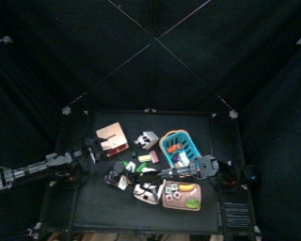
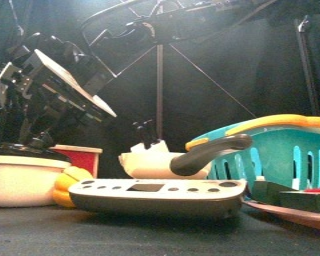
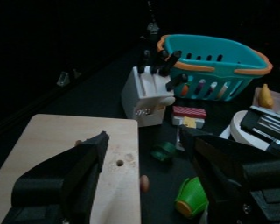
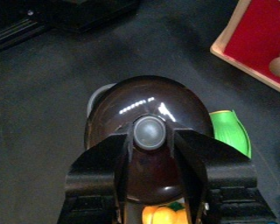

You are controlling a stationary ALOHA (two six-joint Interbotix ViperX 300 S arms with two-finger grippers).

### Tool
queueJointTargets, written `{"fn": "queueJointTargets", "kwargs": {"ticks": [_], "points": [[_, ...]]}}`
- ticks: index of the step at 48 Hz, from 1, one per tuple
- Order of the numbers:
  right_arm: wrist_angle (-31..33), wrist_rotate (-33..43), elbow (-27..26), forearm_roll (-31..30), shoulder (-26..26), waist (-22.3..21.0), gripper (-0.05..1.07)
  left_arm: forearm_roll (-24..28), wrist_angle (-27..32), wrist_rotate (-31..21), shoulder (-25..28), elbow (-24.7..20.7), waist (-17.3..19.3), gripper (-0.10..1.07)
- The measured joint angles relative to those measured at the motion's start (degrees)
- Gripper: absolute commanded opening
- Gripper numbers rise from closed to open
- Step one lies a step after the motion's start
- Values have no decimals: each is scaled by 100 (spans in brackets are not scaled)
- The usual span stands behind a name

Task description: Place pot lid on pot

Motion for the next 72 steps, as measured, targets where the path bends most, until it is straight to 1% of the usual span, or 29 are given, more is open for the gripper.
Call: {"fn": "queueJointTargets", "kwargs": {"ticks": [22,26,38,43,57,63,68,72], "points": [[0,-18,0,0,9,9,61,-9,0,0,-9,0,9,98],[0,-9,0,-9,9,9,65,-9,0,0,-9,0,0,98],[0,-9,0,0,18,9,83,-9,0,0,-9,0,0,98],[0,9,-18,0,18,0,87,0,-9,0,0,0,0,98],[0,9,-237,-18,9,9,87,-9,0,0,-9,0,0,98],[9,9,-255,-44,-9,18,88,-9,0,0,0,0,0,98],[18,9,-167,-44,-105,18,88,0,0,0,-9,0,0,98],[26,9,18,-53,-255,18,88,-9,0,0,0,18,0,98]]}}
